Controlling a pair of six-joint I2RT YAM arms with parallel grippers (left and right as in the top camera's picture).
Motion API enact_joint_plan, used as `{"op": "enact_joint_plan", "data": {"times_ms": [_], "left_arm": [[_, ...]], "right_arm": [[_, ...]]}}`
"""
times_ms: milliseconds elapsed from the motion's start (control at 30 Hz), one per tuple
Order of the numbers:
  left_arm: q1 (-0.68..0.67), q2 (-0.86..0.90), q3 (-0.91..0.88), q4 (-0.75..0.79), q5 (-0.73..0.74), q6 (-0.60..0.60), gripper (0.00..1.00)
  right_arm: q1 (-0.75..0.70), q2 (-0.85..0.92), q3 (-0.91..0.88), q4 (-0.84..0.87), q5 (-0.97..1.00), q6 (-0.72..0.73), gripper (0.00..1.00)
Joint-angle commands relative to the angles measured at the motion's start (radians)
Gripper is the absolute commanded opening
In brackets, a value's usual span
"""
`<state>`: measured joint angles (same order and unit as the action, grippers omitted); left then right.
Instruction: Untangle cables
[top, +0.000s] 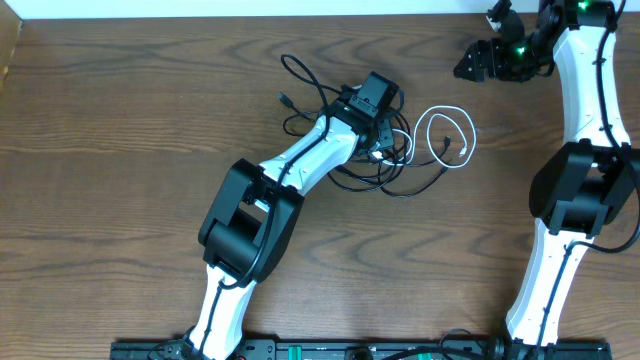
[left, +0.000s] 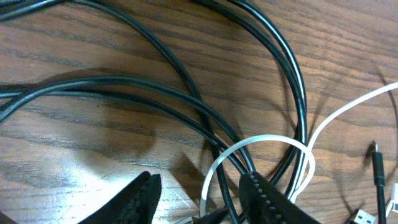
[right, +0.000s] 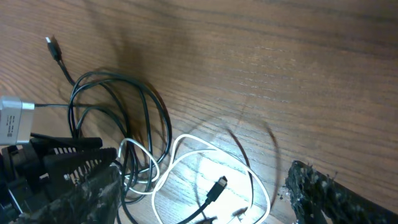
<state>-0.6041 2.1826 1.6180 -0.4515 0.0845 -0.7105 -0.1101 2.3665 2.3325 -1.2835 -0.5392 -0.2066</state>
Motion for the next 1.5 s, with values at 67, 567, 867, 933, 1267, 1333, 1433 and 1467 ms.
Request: {"op": "enact_joint_plan", "data": {"times_ms": [67,567,867,933,1267,1333,1433,1467], "left_arm": [[0.002,-0.011,0.002,-0.002,-0.097,-0.005,0.38],[0.0,-0.008,0.002,0.054,-0.148,-0.002,0.24],[-0.01,0.021,0.002,0.094,-0.129,-0.002,0.32],[-0.01,0.021,0.002,0.095,-0.129,-0.002,0.34],[0.165,-0.21,0.058,0.084,0.194,0.176,0.08],[0.221,-0.302,0.058,0.043,0.307,0.175,0.07],[0.274,-0.373,0.058,0.03,0.441,0.175,0.07],[0.291,-0.391,0.058,0.03,0.498,0.174,0.08]], "right_arm": [[0.029,-0.006,-0.007,0.0,-0.013,0.011,0.84],[0.072,-0.006,-0.007,0.0,-0.013,0.011,0.86],[0.072,-0.006,-0.007,0.0,0.008,0.011,0.88],[0.072,-0.006,-0.007,0.0,0.009,0.011,0.88],[0.074,-0.006,-0.007,-0.011,-0.037,0.006,0.88],[0.085,-0.006,-0.007,-0.043,-0.144,-0.048,0.83],[0.116,-0.006,-0.006,-0.072,-0.206,-0.079,0.78],[0.135,-0.006,-0.006,-0.073,-0.219,-0.079,0.77]]}}
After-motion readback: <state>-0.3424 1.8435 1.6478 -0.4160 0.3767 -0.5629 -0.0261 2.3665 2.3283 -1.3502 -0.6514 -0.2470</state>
